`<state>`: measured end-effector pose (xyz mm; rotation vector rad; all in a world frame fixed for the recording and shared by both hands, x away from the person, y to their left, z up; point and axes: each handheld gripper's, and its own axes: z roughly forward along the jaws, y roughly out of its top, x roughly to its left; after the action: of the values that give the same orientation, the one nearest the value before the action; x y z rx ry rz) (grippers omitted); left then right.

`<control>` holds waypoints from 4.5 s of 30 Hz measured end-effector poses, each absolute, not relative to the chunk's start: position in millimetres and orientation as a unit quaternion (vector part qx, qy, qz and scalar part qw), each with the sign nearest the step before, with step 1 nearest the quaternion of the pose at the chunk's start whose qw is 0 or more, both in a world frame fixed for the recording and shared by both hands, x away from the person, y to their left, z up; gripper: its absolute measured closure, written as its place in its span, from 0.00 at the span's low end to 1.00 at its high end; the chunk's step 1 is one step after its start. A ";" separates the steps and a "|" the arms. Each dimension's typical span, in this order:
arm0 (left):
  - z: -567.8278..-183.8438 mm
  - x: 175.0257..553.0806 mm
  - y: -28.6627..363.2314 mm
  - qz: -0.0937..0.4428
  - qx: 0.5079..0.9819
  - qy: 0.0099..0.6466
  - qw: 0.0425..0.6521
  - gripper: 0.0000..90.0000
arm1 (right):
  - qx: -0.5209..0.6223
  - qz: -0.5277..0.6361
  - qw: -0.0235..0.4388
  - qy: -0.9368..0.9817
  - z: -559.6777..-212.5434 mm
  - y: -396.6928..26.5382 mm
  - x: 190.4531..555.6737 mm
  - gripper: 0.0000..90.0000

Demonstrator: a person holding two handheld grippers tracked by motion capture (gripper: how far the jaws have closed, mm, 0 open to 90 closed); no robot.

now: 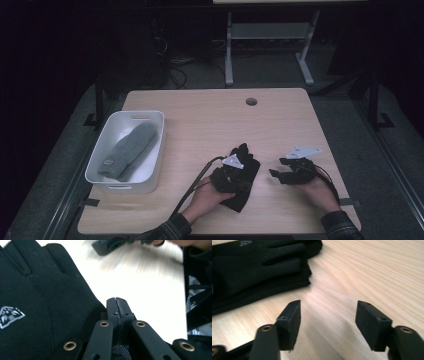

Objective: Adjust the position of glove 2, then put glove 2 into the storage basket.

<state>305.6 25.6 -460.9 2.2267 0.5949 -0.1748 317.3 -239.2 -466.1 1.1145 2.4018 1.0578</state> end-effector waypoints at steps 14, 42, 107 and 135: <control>-452.9 303.7 41.8 -0.050 0.911 0.214 0.349 0.99 | 0.402 0.357 0.154 0.829 -469.6 -245.3 320.7 0.30; -430.5 308.0 103.4 -0.027 0.917 0.209 0.338 0.81 | 0.415 0.346 0.152 0.828 -477.8 -253.2 324.8 0.21; -457.3 359.4 85.2 -0.028 0.936 0.150 0.318 0.36 | 0.411 0.354 0.154 0.826 -480.3 -250.9 322.2 0.18; -420.1 351.2 89.6 -0.044 0.928 0.192 0.317 0.76 | 0.405 0.361 0.154 0.825 -482.3 -250.1 321.2 0.15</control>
<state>351.2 89.6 -420.1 2.4417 0.5051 -0.1154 321.2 -250.1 -482.3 1.1618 2.3657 1.0361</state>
